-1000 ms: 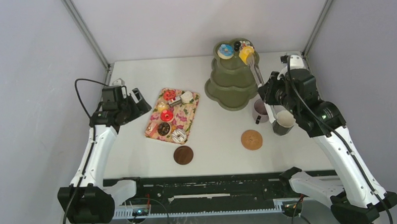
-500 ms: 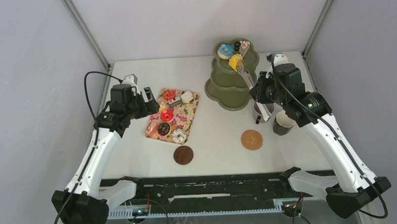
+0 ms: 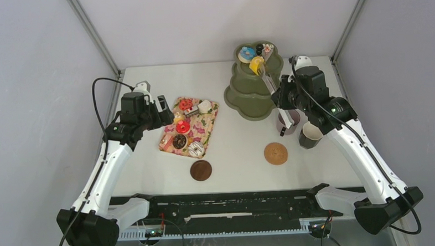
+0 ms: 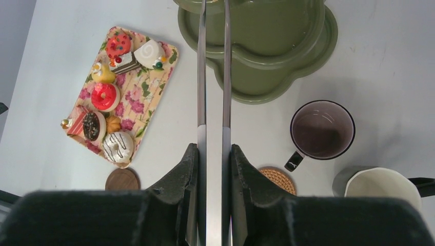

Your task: Serve the afternoon tea

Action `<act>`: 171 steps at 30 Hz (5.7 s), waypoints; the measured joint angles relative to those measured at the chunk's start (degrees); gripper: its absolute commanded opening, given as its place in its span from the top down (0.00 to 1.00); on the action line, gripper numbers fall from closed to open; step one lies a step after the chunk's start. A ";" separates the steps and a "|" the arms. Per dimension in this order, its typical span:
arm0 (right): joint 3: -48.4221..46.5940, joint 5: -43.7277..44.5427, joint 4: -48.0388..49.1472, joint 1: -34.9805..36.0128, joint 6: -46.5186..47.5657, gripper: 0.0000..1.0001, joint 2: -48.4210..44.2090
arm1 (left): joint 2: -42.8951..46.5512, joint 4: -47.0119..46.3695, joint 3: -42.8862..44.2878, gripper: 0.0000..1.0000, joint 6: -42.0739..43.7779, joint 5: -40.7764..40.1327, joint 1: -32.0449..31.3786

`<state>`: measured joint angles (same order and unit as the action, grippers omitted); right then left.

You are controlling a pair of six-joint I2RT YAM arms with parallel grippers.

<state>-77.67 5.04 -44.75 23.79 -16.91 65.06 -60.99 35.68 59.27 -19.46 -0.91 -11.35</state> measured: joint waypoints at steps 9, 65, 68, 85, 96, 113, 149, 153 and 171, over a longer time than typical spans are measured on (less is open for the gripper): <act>0.00 0.02 1.53 -0.07 0.02 1.00 0.85 | 0.00 0.04 0.00 0.11 0.04 -0.50 0.00; -2.32 0.66 0.79 0.24 0.00 0.55 0.28 | 0.04 0.07 0.00 0.11 0.46 -0.87 0.00; -2.32 0.63 0.76 0.26 0.00 0.57 0.33 | 0.04 0.07 0.00 0.11 0.46 -0.87 0.00; -2.32 0.92 2.36 0.28 0.57 0.94 2.36 | 0.04 0.07 0.00 0.11 0.48 -0.92 0.00; -1.38 1.57 4.83 0.28 2.58 1.00 2.36 | 0.04 0.09 0.00 0.11 0.48 -0.94 0.00; 1.22 -0.50 5.09 0.28 3.30 0.63 0.07 | 0.02 0.09 0.00 0.11 0.48 -0.94 0.00; 1.70 -2.10 6.19 -0.09 4.42 1.00 0.31 | 0.02 0.50 0.00 0.11 0.48 -0.94 0.00; 3.65 -1.92 8.70 -0.09 5.97 1.00 0.04 | 0.02 0.50 0.00 0.11 0.46 -0.94 0.00; 8.70 -1.20 16.02 2.19 11.43 1.00 -1.79 | -0.24 0.52 0.00 0.11 0.46 -0.92 0.00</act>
<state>-68.97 3.84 -28.73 25.98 -5.48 63.26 -61.23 36.21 59.27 -19.00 -1.83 -11.35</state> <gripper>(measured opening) 0.344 0.889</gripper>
